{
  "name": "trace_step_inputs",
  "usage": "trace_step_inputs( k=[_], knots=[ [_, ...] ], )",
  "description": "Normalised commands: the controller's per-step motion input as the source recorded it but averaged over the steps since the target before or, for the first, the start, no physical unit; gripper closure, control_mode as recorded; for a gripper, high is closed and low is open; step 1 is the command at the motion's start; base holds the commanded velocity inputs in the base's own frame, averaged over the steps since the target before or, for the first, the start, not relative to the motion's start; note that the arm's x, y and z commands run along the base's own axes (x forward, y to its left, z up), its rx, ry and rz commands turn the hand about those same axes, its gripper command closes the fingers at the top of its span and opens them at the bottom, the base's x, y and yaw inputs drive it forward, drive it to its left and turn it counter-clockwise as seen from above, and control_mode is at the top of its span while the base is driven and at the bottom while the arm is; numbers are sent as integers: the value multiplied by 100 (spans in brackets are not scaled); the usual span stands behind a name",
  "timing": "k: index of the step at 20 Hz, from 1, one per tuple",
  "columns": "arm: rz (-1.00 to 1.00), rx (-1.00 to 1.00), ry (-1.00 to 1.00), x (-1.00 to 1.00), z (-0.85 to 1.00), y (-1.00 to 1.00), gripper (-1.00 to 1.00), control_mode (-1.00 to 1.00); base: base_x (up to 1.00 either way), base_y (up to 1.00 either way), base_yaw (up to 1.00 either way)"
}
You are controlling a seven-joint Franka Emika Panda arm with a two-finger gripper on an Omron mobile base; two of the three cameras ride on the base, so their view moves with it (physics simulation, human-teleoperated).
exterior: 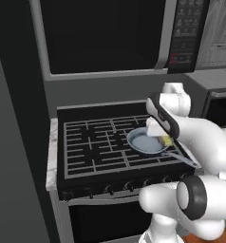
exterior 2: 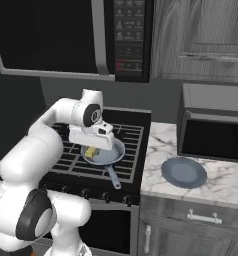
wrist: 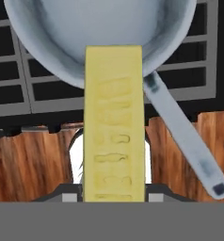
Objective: Pick up the butter stick and place it in the pan. Then turn on the burner for the pan.
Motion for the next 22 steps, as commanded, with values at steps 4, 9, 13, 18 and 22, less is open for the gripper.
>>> trace_step_inputs(
  k=[4, 9, 13, 18, 22],
  knots=[
    [0, 0, 7, 49, -15, 8, 100, -100, 0, 0, 0],
    [0, 0, 4, 39, -28, 0, 100, -100, 0, 0, 0],
    [0, 0, 1, 37, -45, 0, 100, -100, 0, 0, 0],
    [0, 0, 0, 27, -49, 0, 100, -100, 0, 0, 0],
    [0, 0, 0, 15, -32, 0, 100, -100, 0, 0, 0]
  ],
)
